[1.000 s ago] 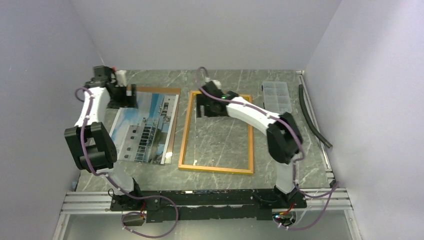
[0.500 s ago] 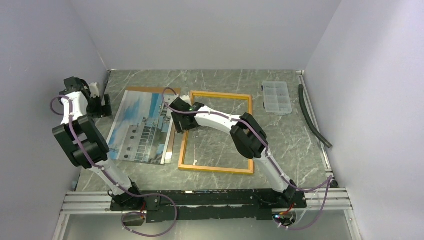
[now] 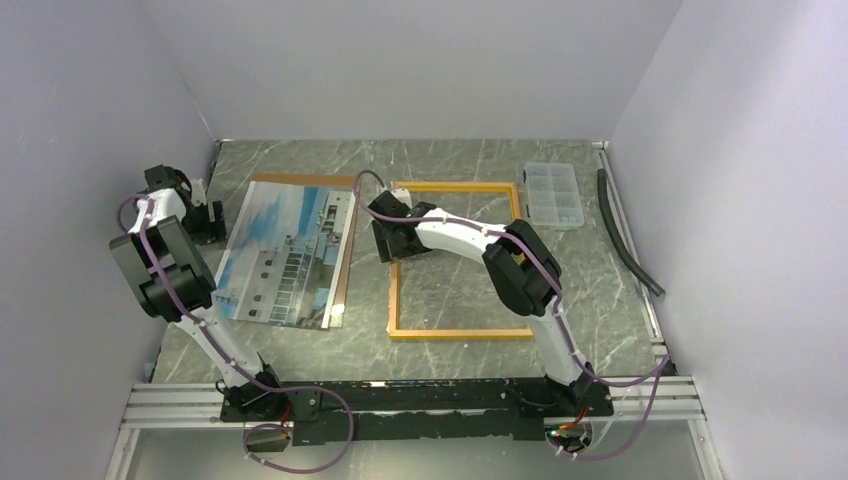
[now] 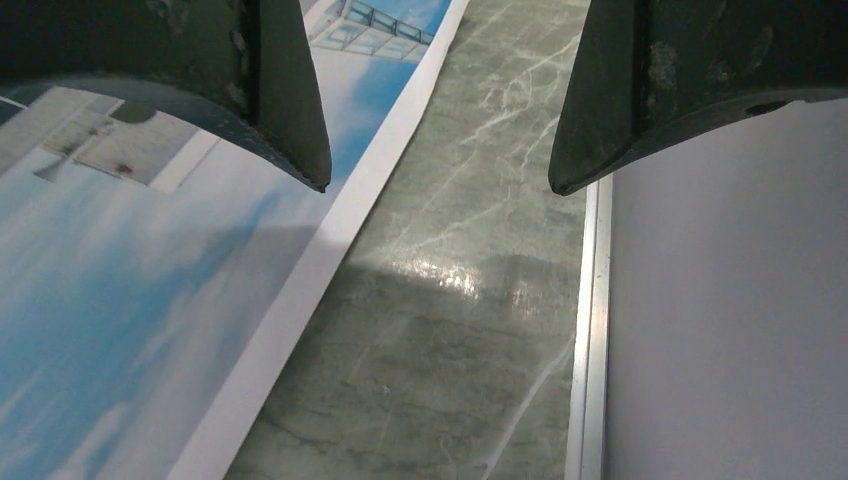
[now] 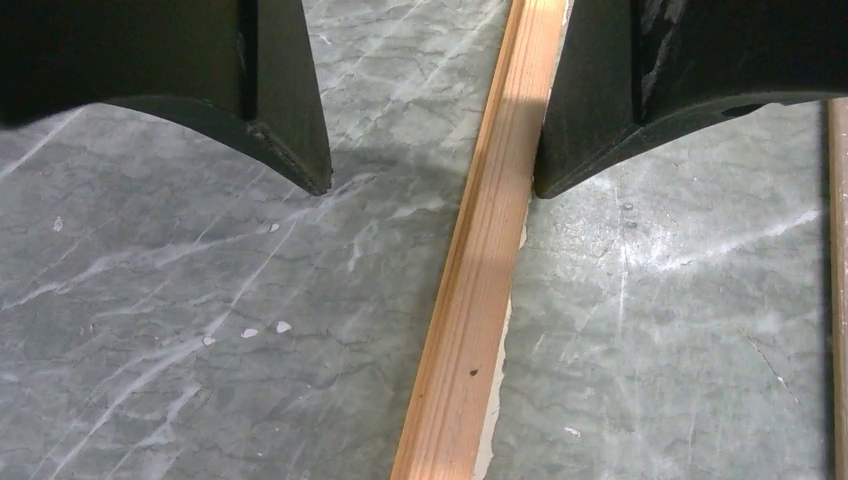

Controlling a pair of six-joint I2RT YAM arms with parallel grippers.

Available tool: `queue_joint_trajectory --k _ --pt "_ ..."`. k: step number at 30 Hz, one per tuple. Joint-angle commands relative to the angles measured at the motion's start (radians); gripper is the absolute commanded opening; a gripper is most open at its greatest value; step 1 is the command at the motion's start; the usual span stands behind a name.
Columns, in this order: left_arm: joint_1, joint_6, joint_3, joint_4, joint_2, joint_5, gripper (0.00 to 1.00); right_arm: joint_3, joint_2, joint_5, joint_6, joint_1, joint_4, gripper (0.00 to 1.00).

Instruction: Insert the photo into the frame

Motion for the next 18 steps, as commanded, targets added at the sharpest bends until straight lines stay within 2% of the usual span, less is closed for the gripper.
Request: queue_joint_trajectory --k 1,4,9,13,18 --pt "-0.024 0.020 -0.008 0.079 0.013 -0.063 0.84 0.086 -0.080 -0.073 0.034 0.003 -0.001 0.79" --pt "-0.038 0.018 -0.016 0.098 0.031 -0.118 0.78 0.170 -0.070 -0.152 0.065 0.022 0.005 0.83" --pt "-0.065 0.016 -0.059 0.128 0.038 -0.150 0.70 0.230 -0.004 -0.369 0.148 0.023 0.053 0.86" --pt "-0.082 0.007 -0.102 0.126 0.039 -0.117 0.62 0.266 0.075 -0.534 0.232 0.023 0.072 0.86" --pt "-0.086 0.001 -0.135 0.103 0.039 -0.075 0.52 0.231 0.083 -0.616 0.308 0.024 0.080 0.85"
